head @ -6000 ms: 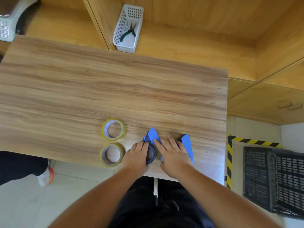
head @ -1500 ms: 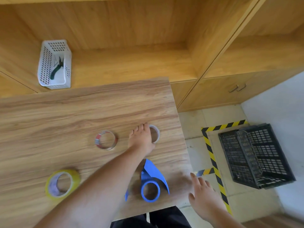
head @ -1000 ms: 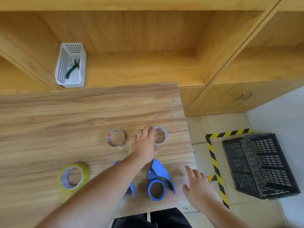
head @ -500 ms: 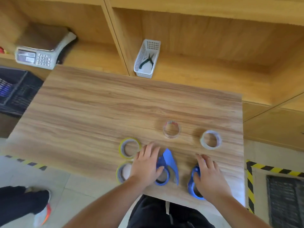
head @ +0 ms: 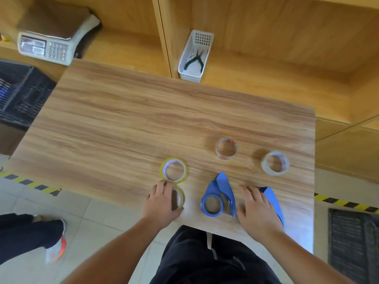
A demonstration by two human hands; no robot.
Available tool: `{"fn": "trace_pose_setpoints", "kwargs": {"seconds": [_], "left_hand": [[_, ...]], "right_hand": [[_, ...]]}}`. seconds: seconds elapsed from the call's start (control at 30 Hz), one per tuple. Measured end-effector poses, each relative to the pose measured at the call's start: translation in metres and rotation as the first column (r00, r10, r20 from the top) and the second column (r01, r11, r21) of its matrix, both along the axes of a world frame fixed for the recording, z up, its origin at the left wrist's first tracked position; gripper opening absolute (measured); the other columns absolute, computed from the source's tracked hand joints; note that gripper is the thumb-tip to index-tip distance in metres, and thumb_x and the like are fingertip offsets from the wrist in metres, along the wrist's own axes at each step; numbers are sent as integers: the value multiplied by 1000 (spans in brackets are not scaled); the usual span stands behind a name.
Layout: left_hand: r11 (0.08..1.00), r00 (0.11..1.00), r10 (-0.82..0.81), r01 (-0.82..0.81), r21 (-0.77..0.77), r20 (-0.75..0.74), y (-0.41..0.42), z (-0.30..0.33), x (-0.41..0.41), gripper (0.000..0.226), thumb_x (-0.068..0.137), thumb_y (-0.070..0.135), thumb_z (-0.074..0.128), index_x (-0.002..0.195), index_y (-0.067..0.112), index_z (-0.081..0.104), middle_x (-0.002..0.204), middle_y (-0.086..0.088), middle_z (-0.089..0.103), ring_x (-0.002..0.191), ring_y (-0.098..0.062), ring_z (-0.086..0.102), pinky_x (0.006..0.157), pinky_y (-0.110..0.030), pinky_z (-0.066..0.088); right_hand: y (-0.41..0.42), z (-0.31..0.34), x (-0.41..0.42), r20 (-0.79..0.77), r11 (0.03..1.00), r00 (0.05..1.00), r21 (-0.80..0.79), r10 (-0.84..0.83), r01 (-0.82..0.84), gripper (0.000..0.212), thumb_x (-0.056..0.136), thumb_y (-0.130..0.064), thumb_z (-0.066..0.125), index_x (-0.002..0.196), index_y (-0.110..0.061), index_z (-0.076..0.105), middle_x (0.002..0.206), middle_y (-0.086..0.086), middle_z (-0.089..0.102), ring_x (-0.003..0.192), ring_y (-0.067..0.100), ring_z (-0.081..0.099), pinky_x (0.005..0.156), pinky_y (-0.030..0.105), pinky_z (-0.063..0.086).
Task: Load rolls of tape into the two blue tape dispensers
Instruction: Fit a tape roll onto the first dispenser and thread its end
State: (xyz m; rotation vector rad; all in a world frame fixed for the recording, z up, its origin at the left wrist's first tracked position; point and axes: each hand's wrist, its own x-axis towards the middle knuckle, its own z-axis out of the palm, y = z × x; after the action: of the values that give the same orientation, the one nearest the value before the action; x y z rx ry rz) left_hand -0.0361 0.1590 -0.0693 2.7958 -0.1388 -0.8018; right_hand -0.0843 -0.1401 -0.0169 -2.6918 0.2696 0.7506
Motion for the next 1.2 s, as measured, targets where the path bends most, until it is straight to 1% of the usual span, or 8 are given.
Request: {"fn": "trace_pose_setpoints", "kwargs": {"seconds": [0.17,0.33,0.43,0.57,0.73,0.83,0.97,1.2], "left_hand": [[1000,998,-30,30,5,-47,7,-5,-6,96,73,62,76,150,27,29,155,2,28,143,-25,35,105,-44,48],[1000,998,-19,19,0,-63,5,-4,-8,92,73,56,78,147,26,32,150,-1,41,137,-27,41,105,-42,47],[999,999,-27,25,-42,-41,4,0,-12,97,73,52,79,152,23,30,151,0,42,140,-25,41,107,-40,45],[989,996,-87,83,-120,-25,-6,16,-21,100,73,45,77,157,21,26,157,4,36,146,-21,36,112,-36,39],[962,984,-177,178,-208,25,-37,31,-31,97,71,42,75,155,28,27,154,6,32,143,-18,32,111,-33,40],[939,972,-225,234,-251,65,-58,33,-33,95,71,41,72,154,28,28,153,7,31,143,-17,31,112,-35,43],[921,952,-298,306,-240,73,-78,27,-30,98,70,39,71,156,30,25,154,4,31,144,-20,31,111,-40,45],[914,934,-356,355,-197,32,-99,22,-21,99,75,31,72,160,30,20,156,0,27,144,-22,30,113,-37,42]], "right_hand": [[4,2,-4,-12,1000,1000,-28,-14,14,60,98,-34,46,154,-25,26,152,-1,38,135,26,39,108,41,41],[9,2,-7,-21,999,1000,-34,2,-3,55,96,-32,46,149,-25,31,142,-1,46,127,25,44,103,40,44],[10,2,-7,-27,999,1000,-32,15,-16,54,97,-33,45,148,-25,32,139,-2,47,124,24,44,104,39,43],[9,-1,-8,-68,999,997,-17,44,-45,58,98,-34,44,153,-27,26,147,-4,42,134,24,39,111,40,38],[4,0,-11,-108,994,988,22,110,-108,62,99,-30,41,158,-28,22,155,-7,36,141,22,34,114,39,34],[2,-3,-13,-108,991,985,21,132,-131,63,98,-29,40,158,-29,21,156,-8,36,140,21,35,114,39,34],[-4,-8,-14,-104,992,986,26,127,-125,63,98,-29,41,158,-30,22,157,-9,37,141,22,35,113,40,35],[-11,-12,-15,-107,991,986,58,125,-119,63,98,-31,43,158,-30,23,159,-9,36,142,24,34,114,43,35]]}}
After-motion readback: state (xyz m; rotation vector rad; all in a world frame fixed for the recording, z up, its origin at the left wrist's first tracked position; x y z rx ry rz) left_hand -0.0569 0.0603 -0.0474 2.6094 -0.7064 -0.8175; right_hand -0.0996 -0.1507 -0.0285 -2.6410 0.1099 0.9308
